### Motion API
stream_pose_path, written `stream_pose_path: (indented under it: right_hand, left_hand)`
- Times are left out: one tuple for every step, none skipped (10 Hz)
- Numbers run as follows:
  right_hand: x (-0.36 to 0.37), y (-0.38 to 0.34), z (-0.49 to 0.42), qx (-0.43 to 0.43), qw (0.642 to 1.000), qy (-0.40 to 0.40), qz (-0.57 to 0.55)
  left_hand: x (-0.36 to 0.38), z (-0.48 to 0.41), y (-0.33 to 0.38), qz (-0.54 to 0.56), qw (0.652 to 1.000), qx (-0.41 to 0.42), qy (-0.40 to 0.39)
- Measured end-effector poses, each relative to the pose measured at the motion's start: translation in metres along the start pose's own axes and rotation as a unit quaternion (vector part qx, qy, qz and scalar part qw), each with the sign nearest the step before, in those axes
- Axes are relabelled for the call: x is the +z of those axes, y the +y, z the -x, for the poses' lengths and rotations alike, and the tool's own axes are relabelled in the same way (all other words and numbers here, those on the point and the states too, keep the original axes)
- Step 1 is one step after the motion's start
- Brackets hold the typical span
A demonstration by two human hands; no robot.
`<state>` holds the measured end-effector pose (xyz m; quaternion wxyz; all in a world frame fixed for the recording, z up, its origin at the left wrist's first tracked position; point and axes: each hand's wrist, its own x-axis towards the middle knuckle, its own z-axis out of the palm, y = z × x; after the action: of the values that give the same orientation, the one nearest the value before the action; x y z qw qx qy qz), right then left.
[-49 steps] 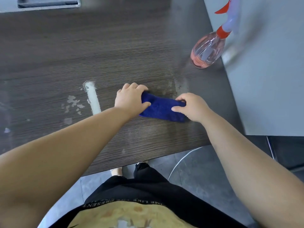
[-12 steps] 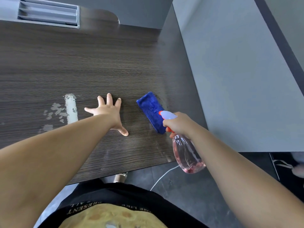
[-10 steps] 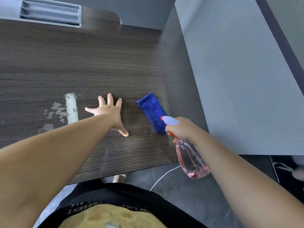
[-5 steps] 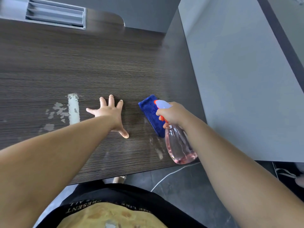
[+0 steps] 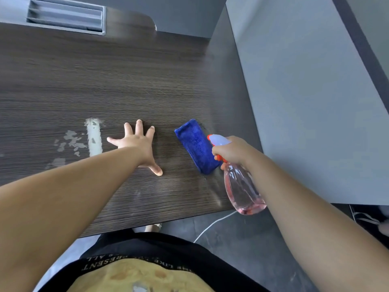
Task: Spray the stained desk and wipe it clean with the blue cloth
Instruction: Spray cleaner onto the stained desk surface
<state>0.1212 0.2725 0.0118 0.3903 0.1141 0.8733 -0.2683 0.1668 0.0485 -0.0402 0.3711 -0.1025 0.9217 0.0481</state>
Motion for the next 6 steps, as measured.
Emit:
stream_pose_path:
  right_hand:
    - [0.001, 0.012, 0.008, 0.003, 1.0, -0.013, 0.016]
    - [0.002, 0.025, 0.017, 0.006, 0.999, -0.012, 0.032]
    - [0.002, 0.035, 0.024, 0.017, 1.0, -0.001, 0.021]
    - [0.005, 0.04, 0.028, 0.028, 1.0, -0.008, -0.002]
    - [0.01, 0.043, 0.029, 0.018, 1.0, -0.016, -0.013]
    - [0.014, 0.041, 0.028, 0.023, 1.0, -0.012, -0.017]
  left_hand:
    - [0.0, 0.001, 0.0, -0.002, 1.0, -0.002, 0.0]
    - [0.0, 0.0, 0.0, -0.001, 1.0, -0.001, 0.001]
    - [0.0, 0.0, 0.0, 0.002, 1.0, 0.001, 0.003]
    - [0.0, 0.0, 0.0, 0.002, 1.0, 0.0, 0.003]
    - [0.001, 0.0, 0.0, 0.0, 1.0, 0.001, 0.002]
    - [0.001, 0.0, 0.0, 0.001, 1.0, 0.001, 0.003]
